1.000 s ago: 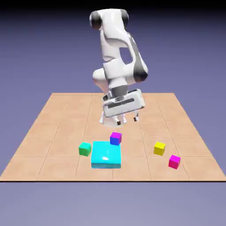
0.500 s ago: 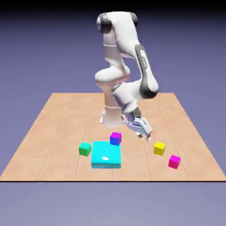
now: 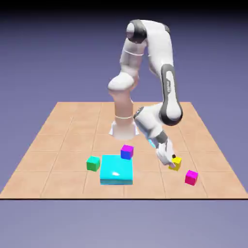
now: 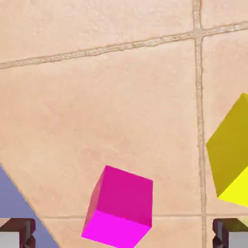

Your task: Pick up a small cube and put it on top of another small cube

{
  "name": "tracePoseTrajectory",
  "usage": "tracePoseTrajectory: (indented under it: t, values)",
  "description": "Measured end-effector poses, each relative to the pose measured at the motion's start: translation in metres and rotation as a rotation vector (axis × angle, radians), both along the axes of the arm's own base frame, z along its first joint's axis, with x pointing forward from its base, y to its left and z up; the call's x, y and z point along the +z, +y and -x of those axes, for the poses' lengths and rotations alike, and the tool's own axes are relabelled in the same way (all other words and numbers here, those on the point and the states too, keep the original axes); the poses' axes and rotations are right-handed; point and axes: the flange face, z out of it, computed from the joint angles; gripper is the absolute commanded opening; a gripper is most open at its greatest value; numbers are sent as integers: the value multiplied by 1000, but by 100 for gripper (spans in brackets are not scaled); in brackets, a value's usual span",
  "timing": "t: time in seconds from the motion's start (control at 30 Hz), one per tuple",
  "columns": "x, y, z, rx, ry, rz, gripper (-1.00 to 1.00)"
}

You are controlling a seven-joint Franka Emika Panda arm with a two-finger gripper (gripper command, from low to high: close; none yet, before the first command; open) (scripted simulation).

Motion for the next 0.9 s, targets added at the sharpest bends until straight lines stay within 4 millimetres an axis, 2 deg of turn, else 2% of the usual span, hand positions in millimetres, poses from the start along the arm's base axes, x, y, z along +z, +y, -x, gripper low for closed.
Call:
tracePoseTrajectory:
  t: [0.3,0.67,0.9]
  values:
    - [-19,39,2,-250,16,-137,0]
    - [-57,50,-6,-244,13,-107,0]
    - [-71,63,-13,-246,15,-121,0]
